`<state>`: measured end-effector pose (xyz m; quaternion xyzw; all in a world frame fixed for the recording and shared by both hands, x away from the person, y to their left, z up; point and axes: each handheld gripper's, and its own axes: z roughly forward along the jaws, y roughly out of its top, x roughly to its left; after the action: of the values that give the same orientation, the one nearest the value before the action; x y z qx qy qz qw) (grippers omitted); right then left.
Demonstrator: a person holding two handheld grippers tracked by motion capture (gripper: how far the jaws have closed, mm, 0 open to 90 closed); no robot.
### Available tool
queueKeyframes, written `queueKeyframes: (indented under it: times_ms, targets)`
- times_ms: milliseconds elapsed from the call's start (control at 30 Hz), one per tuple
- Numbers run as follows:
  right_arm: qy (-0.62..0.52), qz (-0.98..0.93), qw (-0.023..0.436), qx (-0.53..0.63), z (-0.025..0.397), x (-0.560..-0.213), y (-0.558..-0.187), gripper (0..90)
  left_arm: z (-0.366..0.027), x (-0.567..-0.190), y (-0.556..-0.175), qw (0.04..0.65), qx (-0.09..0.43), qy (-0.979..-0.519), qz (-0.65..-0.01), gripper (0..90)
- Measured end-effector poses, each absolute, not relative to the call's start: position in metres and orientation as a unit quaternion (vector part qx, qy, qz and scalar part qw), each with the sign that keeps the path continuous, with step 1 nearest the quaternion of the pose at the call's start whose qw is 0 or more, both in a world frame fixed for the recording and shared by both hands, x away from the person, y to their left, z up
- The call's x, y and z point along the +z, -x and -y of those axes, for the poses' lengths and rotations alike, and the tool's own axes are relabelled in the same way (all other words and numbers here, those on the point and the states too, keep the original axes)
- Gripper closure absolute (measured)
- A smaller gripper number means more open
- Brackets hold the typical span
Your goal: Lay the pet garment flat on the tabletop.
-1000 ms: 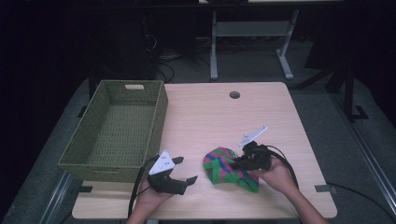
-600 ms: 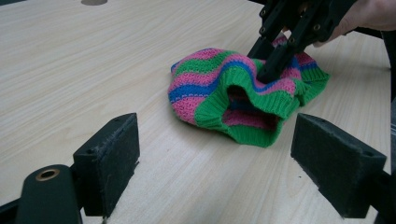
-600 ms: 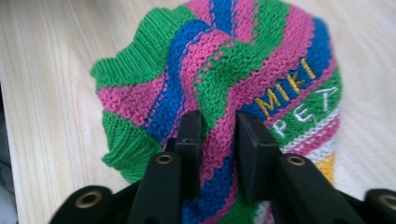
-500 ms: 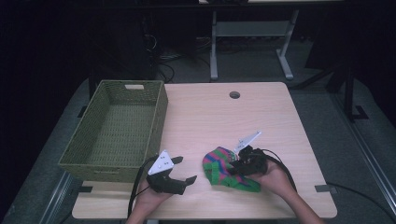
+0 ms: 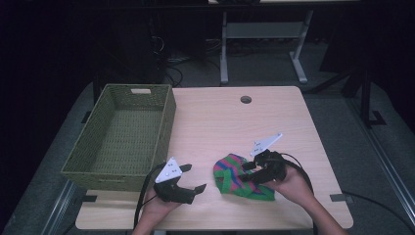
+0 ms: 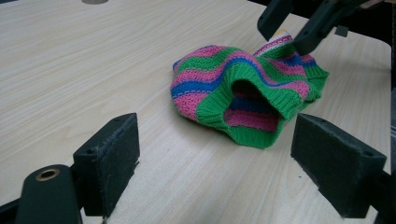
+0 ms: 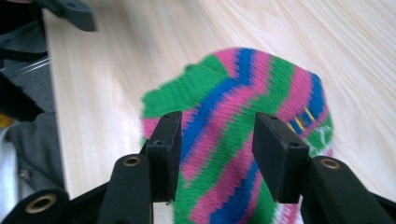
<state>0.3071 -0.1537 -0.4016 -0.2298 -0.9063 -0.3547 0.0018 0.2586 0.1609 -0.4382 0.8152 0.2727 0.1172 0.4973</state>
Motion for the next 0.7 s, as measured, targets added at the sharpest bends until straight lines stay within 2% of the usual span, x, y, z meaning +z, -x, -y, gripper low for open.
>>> queueKeyframes:
  times_ms: [233, 367, 700]
  targets:
    - [0.186, 0.915, 0.015, -0.358, 0.139, -0.395, -0.297, 46.1, -0.161, -0.439, -0.259, 0.498, 0.114, -0.816, -0.272, 15.1]
    - [0.175, 0.921, 0.008, -0.348, 0.130, -0.397, -0.292, 41.2, -0.161, -0.439, -0.259, 0.498, 0.113, -0.816, -0.273, 15.1]
    - [0.143, 0.935, -0.004, -0.325, 0.113, -0.407, -0.287, 43.4, -0.163, -0.438, -0.259, 0.501, 0.112, -0.813, -0.275, 15.1]
